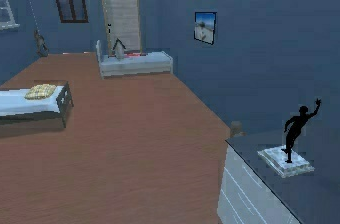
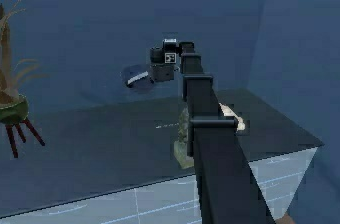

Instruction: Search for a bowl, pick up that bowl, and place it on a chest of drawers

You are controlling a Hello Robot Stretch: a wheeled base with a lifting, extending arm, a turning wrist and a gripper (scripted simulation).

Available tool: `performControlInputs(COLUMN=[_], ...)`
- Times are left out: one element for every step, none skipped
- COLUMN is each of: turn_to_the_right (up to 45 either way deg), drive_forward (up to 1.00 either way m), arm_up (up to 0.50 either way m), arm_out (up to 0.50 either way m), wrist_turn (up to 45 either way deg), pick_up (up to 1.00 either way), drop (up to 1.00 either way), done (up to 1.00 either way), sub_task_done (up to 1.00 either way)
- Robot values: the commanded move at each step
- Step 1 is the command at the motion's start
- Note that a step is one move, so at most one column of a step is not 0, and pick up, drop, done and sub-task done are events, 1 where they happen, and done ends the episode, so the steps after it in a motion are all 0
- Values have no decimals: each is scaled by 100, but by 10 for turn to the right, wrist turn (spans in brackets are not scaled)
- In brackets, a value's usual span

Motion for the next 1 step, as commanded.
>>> performControlInputs(turn_to_the_right=[0], drive_forward=[0], arm_up=[-4], arm_out=[0], wrist_turn=[0], pick_up=[0], drop=[0], done=[0], sub_task_done=[0])
